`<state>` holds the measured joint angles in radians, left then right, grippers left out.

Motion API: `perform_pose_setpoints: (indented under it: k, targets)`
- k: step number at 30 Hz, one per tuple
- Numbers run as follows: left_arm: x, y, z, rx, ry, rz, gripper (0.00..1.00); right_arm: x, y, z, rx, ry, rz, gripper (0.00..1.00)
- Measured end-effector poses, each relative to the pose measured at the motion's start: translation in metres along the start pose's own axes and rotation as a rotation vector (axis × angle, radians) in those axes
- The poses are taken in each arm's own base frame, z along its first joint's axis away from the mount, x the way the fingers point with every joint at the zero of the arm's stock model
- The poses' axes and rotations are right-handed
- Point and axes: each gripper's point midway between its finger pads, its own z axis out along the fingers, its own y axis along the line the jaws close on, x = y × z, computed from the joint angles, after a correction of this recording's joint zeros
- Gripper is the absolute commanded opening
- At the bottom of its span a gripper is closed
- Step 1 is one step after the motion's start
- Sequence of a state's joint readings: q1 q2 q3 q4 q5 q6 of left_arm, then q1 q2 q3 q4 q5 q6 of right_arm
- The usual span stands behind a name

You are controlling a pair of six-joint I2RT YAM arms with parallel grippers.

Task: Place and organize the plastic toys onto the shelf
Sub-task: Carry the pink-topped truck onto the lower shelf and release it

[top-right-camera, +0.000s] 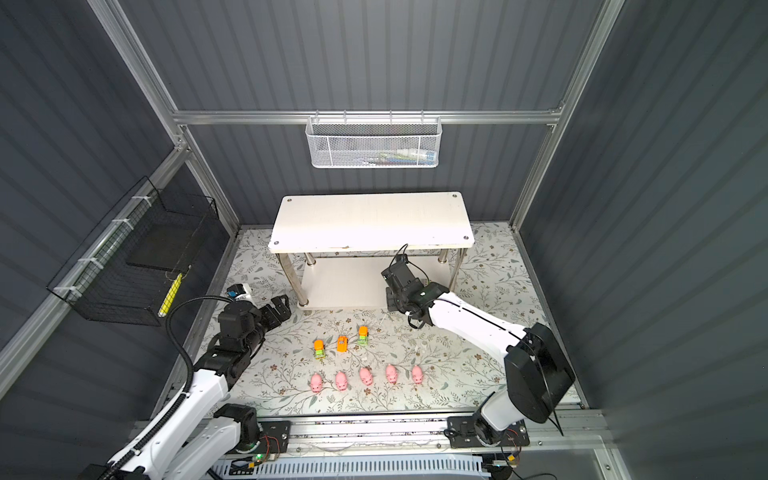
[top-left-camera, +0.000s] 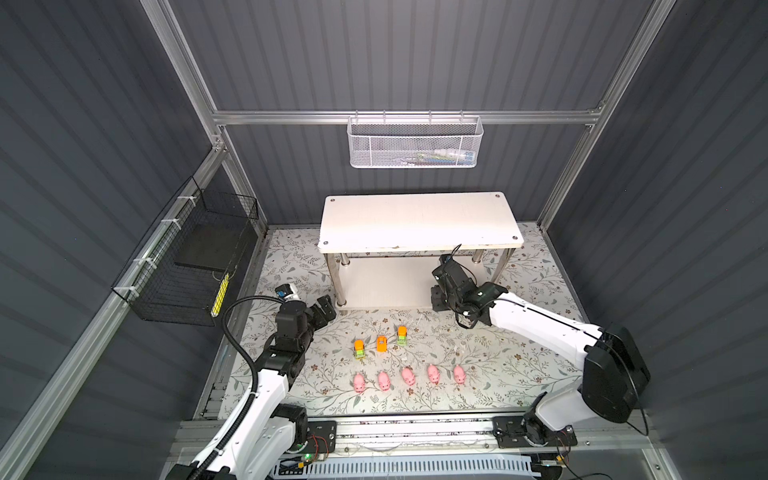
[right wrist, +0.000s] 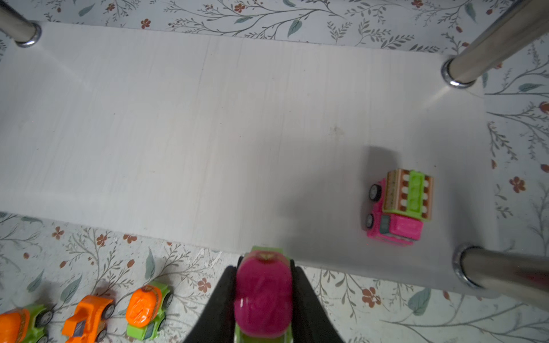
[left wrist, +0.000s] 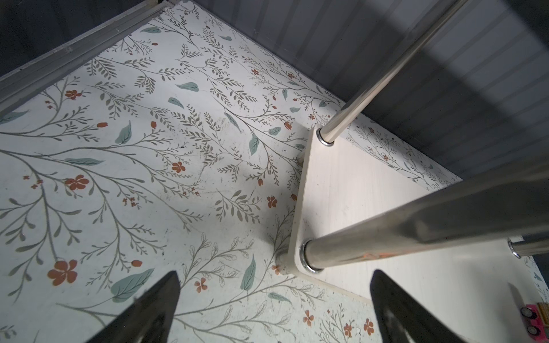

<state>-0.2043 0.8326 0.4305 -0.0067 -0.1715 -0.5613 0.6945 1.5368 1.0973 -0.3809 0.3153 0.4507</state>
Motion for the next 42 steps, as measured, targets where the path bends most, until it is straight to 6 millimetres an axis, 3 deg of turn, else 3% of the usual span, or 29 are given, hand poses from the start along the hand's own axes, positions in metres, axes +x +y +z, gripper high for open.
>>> perform_pose_setpoints:
  k: [9, 19, 31, 42]
  targets:
    - [-0.001, 0.000, -0.001, -0.001, -0.005, 0.000, 1.00, -0.012, -0.022, 0.032, 0.047, -0.015, 0.053, 0.30]
    - [-0.001, 0.000, -0.001, -0.002, -0.005, 0.000, 1.00, -0.023, -0.023, 0.050, 0.030, -0.022, 0.088, 0.31]
    - [0.000, 0.002, 0.000, -0.010, -0.005, 0.001, 1.00, -0.023, -0.016, 0.064, 0.007, 0.003, 0.090, 0.34]
    - [0.004, 0.005, 0.001, -0.015, 0.003, 0.002, 1.00, -0.022, -0.015, 0.064, 0.000, 0.006, 0.090, 0.41]
